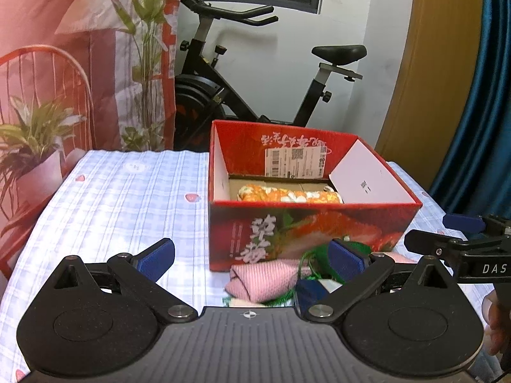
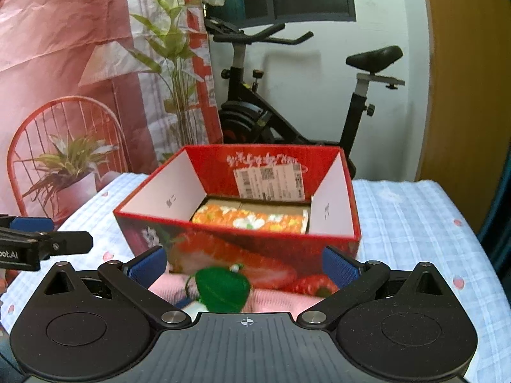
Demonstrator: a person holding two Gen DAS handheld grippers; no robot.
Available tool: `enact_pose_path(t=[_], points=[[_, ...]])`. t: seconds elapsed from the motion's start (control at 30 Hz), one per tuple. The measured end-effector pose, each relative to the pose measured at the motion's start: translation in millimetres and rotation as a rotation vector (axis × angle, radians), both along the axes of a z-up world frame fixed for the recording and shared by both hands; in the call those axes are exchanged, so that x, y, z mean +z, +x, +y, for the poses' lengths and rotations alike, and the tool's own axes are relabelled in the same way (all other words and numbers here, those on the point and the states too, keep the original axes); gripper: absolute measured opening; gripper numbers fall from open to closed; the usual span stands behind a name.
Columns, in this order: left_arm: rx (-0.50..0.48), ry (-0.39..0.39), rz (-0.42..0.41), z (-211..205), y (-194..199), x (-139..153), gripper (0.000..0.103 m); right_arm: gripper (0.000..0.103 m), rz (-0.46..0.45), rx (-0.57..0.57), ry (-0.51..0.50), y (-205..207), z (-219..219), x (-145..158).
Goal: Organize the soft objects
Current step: 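Lower the left tool onto the blue-and-white packaged bag and close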
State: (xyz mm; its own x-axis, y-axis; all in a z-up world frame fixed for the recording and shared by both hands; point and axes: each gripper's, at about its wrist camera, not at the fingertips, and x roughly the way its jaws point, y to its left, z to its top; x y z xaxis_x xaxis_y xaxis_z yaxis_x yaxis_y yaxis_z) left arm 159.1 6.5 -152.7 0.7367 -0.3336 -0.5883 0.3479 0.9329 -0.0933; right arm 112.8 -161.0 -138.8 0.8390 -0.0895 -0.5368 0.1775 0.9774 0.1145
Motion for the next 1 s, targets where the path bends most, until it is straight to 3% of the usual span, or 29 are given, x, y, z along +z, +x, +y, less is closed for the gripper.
enact_pose_path(t=[0.27, 0.47, 0.7, 1.0], points=[[-0.004, -0.041, 0.056, 10, -15, -18, 0.101, 0.094, 0.052, -0.010, 0.042, -22, -4, -23], [-0.052, -0.071, 0.122, 6, -18, -36, 0.082, 0.081, 0.121, 0.020, 0.070, -29, 3, -47], [-0.127, -0.096, 0.207, -12, -6, -60, 0.071, 0.079, 0.187, 0.031, 0.114, -25, 2, -68], [-0.166, -0.115, 0.287, -31, 11, -83, 0.070, 0.076, 0.233, 0.057, 0.177, -12, -3, -86]])
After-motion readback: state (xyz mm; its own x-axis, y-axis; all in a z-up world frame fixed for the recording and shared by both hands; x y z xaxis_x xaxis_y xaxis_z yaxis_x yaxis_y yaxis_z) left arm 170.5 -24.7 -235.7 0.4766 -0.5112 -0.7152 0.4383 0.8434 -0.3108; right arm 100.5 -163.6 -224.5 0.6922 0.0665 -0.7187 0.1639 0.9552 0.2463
